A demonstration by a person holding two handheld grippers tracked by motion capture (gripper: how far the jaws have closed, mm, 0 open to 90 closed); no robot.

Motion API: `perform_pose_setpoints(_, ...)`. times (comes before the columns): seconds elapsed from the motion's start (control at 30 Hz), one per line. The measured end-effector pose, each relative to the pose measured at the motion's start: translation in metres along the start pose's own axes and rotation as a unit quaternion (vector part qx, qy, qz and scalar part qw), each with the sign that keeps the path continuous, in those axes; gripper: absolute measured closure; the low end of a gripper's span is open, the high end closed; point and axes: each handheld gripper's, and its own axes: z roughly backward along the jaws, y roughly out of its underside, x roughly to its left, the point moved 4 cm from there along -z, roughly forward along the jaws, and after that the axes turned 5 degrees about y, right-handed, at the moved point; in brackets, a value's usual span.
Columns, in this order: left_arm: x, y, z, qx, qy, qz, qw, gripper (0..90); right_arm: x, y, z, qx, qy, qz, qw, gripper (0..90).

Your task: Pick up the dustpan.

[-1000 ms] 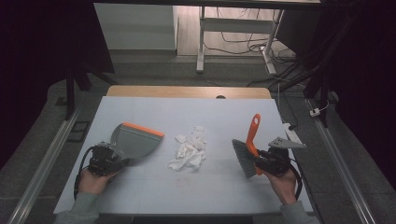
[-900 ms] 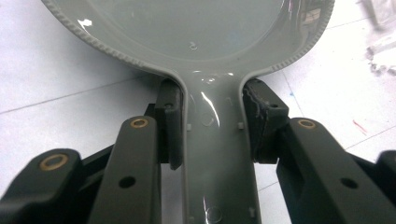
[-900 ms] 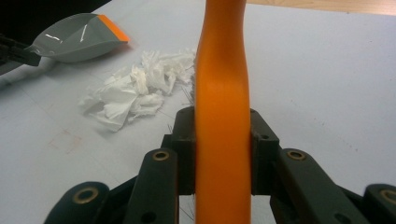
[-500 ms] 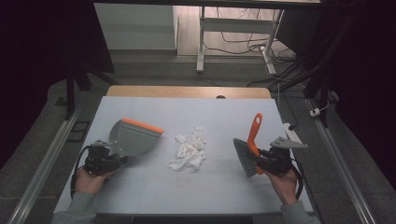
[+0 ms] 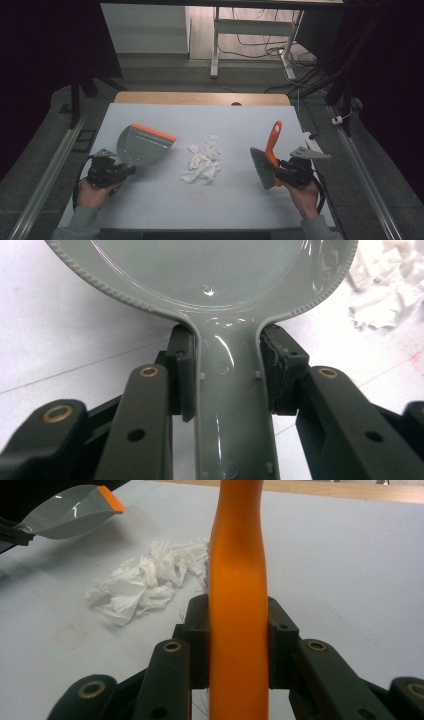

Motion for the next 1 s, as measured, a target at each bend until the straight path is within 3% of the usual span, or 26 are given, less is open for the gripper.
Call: perform_pose_setpoints(1.0, -0.008, 0.0, 0.028, -0.025, 0.037, -0.052, 0.9977, 62.1, -0.001, 0.0, 0.001, -0.004, 0.004, 0.001, 1.0, 69.9)
